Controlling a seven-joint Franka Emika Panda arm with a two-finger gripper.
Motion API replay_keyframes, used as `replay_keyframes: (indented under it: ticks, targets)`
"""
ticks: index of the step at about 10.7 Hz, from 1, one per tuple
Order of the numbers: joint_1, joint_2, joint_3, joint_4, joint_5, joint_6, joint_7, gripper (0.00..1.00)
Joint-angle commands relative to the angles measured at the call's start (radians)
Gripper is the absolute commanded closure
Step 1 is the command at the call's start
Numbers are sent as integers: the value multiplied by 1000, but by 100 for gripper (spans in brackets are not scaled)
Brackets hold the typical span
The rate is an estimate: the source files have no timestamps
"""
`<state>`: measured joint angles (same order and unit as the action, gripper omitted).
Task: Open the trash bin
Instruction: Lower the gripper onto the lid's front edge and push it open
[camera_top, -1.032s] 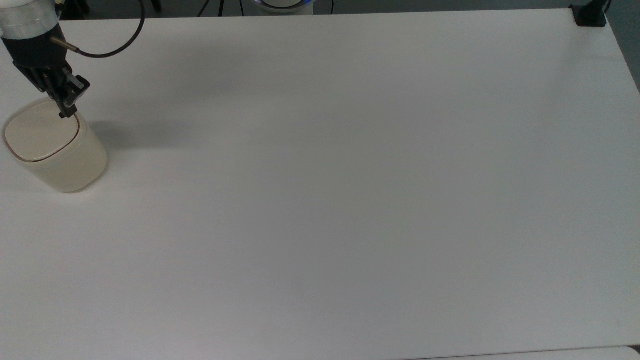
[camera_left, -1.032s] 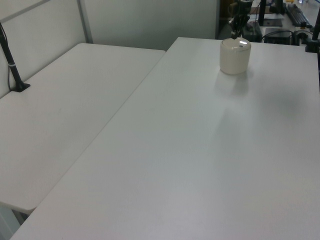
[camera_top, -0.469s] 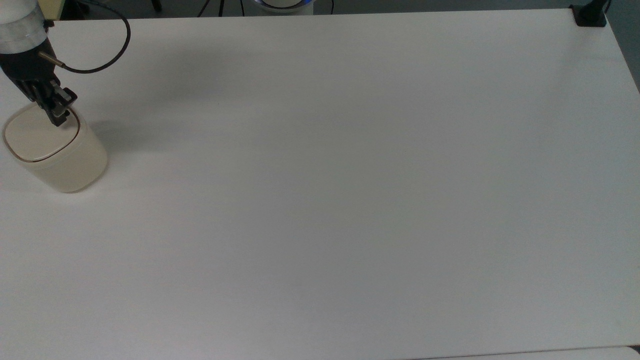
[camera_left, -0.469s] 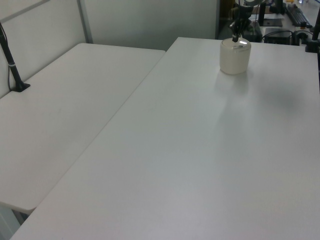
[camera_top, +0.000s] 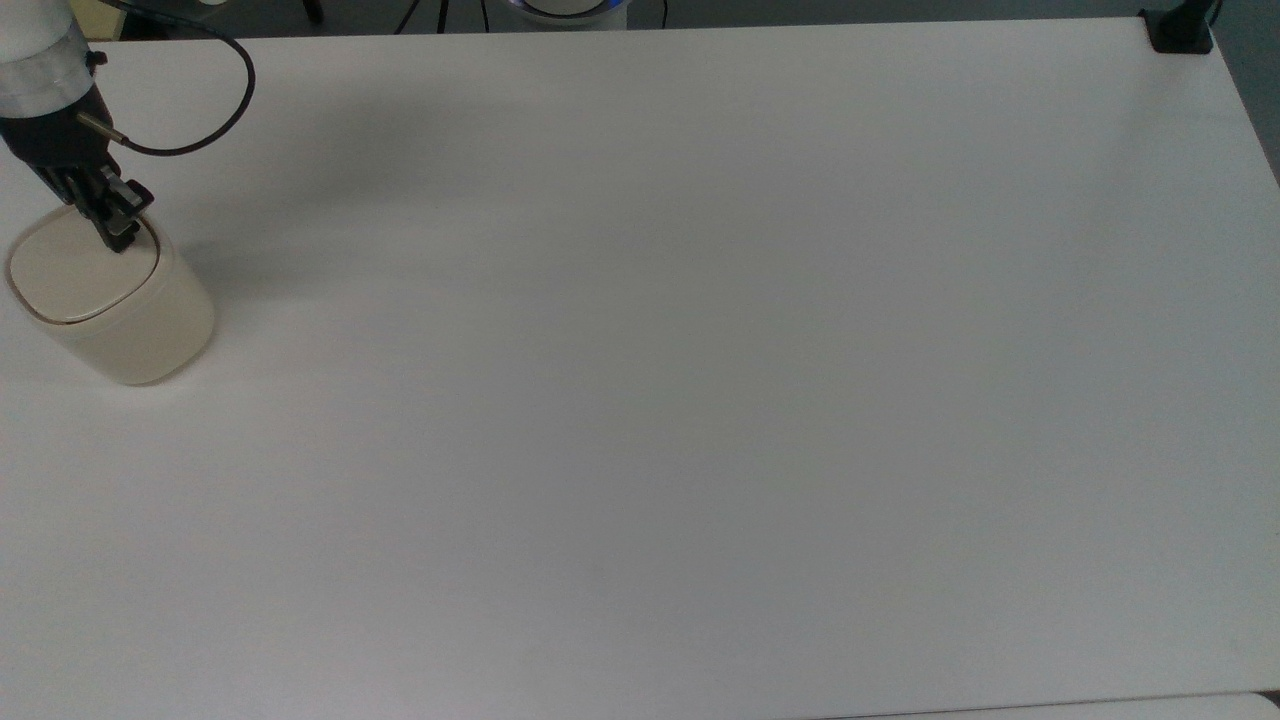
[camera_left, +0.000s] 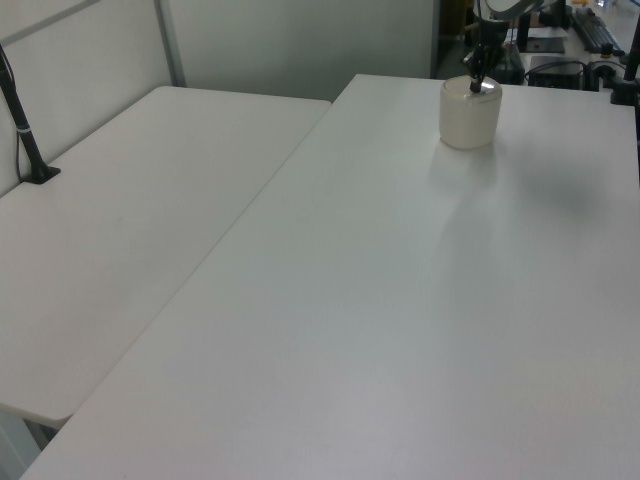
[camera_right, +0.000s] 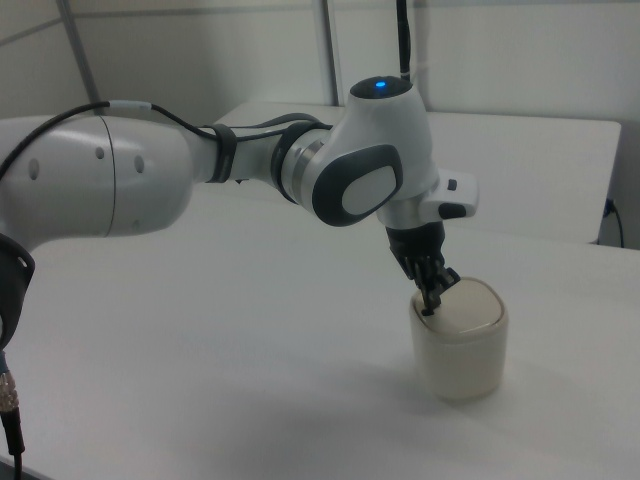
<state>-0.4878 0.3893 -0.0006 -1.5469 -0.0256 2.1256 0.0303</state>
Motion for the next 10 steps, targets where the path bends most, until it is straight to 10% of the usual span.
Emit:
replay_keyframes:
  ticks: [1, 10]
  targets:
    - [5, 2, -4, -19, -5, 20, 19, 97]
    - [18, -16, 8, 4, 6, 10, 20, 97]
